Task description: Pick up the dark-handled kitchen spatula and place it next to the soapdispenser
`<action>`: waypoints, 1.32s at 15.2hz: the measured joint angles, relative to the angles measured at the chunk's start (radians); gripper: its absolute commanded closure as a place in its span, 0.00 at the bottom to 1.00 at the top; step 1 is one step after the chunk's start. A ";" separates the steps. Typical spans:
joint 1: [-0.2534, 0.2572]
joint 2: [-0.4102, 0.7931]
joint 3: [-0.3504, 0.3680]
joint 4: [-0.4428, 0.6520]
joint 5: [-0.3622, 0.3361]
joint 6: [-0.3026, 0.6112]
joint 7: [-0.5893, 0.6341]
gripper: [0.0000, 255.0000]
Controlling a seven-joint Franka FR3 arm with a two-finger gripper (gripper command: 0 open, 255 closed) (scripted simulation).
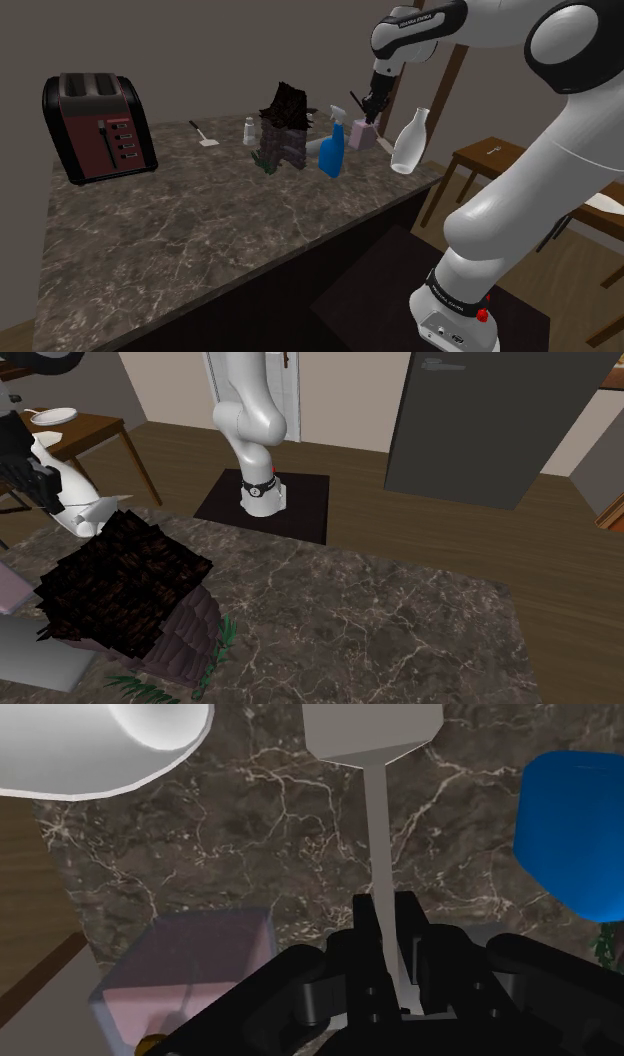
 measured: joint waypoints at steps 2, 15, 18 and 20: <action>-0.001 0.004 -0.001 -0.022 0.000 0.026 -0.003 1.00; 0.000 0.051 -0.002 -0.151 0.006 0.201 -0.007 1.00; 0.000 0.064 -0.003 -0.176 0.007 0.240 -0.010 1.00; 0.000 0.076 -0.003 -0.191 0.009 0.266 -0.011 1.00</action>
